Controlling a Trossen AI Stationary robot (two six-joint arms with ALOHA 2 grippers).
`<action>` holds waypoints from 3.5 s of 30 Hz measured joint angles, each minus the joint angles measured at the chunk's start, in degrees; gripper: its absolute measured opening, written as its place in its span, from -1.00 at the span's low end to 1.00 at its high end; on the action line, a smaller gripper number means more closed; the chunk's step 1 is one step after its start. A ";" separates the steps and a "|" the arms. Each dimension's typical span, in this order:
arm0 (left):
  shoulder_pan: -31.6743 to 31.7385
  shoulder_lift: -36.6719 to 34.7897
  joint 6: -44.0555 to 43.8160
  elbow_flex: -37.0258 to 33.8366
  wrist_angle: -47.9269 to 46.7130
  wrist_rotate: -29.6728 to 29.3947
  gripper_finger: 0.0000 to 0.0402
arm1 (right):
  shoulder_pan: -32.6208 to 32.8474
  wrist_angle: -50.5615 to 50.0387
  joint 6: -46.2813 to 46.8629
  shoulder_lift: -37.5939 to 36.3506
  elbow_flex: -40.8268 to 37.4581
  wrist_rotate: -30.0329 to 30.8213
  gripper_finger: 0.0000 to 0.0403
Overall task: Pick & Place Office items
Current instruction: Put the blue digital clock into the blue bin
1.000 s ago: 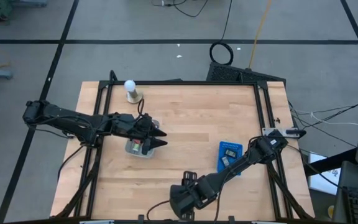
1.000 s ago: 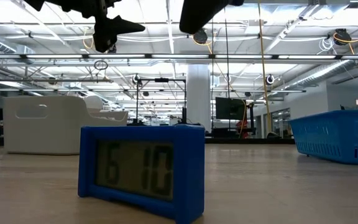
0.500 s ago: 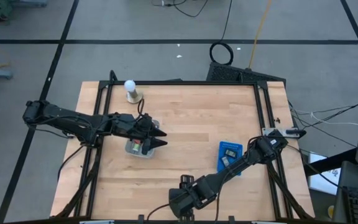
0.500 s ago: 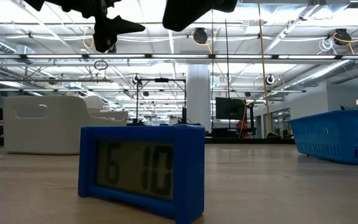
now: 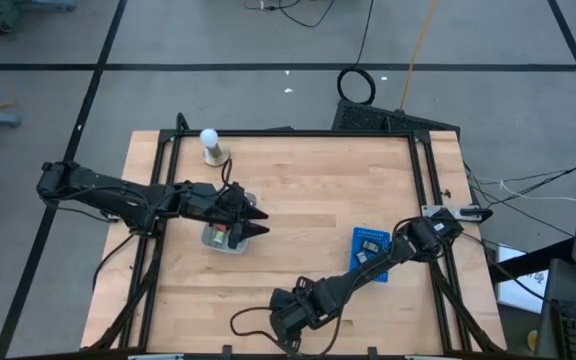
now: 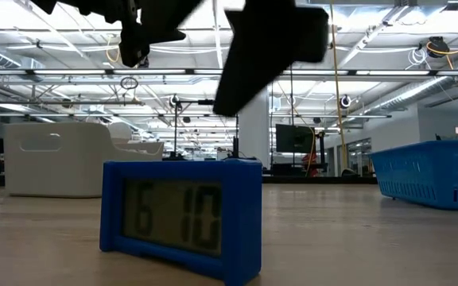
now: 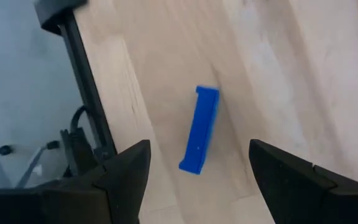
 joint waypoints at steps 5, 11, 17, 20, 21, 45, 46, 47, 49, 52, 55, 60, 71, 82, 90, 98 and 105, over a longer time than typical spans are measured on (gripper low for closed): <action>0.02 0.00 0.00 0.00 0.01 0.00 0.27 | 0.07 5.77 3.97 0.00 -4.80 -1.25 0.33; 0.01 0.00 0.00 0.00 0.03 0.00 0.27 | 0.01 8.73 6.22 0.00 -5.71 -1.05 0.33; 0.01 0.00 0.00 0.00 0.03 0.00 0.27 | 0.04 10.73 6.43 0.00 -5.76 0.43 0.33; 0.00 0.00 0.00 0.00 0.03 0.00 0.27 | -0.06 12.18 6.44 0.00 -5.76 0.39 0.33; 0.00 0.00 0.00 0.00 0.03 0.00 0.27 | -0.06 12.64 6.44 0.00 -5.76 0.41 0.33; 0.01 0.00 0.00 0.00 0.12 0.00 0.27 | -0.37 14.54 7.89 -0.04 -8.10 0.24 0.33; 0.02 0.00 0.02 0.00 0.12 0.00 0.27 | -0.45 15.19 7.90 -0.04 -9.20 0.25 0.33; 0.02 0.00 0.02 0.00 0.12 0.00 0.27 | -0.52 15.70 8.08 -0.02 -10.22 0.19 0.33; 0.00 0.00 0.02 0.00 0.14 0.00 0.27 | -0.57 16.77 8.96 0.04 -11.99 -1.04 0.33; 0.01 0.00 0.02 0.00 0.14 0.00 0.27 | -0.58 20.77 9.48 0.02 -14.75 -2.74 0.33; 0.02 0.00 0.02 0.00 0.14 0.00 0.27 | -0.54 23.06 10.32 -0.17 -16.44 -2.85 0.33; 0.02 0.00 0.02 0.00 0.23 0.00 0.27 | -0.54 23.73 9.58 -0.22 -17.10 -2.76 0.33; 0.02 0.00 0.02 0.00 0.32 0.00 0.27 | -0.70 18.86 6.78 -0.18 -17.15 1.26 -0.06; 0.01 0.00 0.01 0.00 0.32 0.00 0.27 | -1.87 12.53 2.37 -0.15 -17.08 3.13 -0.53; 0.02 0.00 0.02 0.00 0.32 0.00 0.27 | -3.31 8.64 -0.25 -0.20 -17.10 5.48 -0.77; 0.02 0.00 0.00 0.00 0.32 0.00 0.27 | -3.49 7.98 0.12 -1.56 -17.32 8.31 -0.71; 0.00 0.00 0.00 0.00 0.32 0.00 0.27 | -3.73 4.66 0.34 -6.34 -17.41 12.96 -0.77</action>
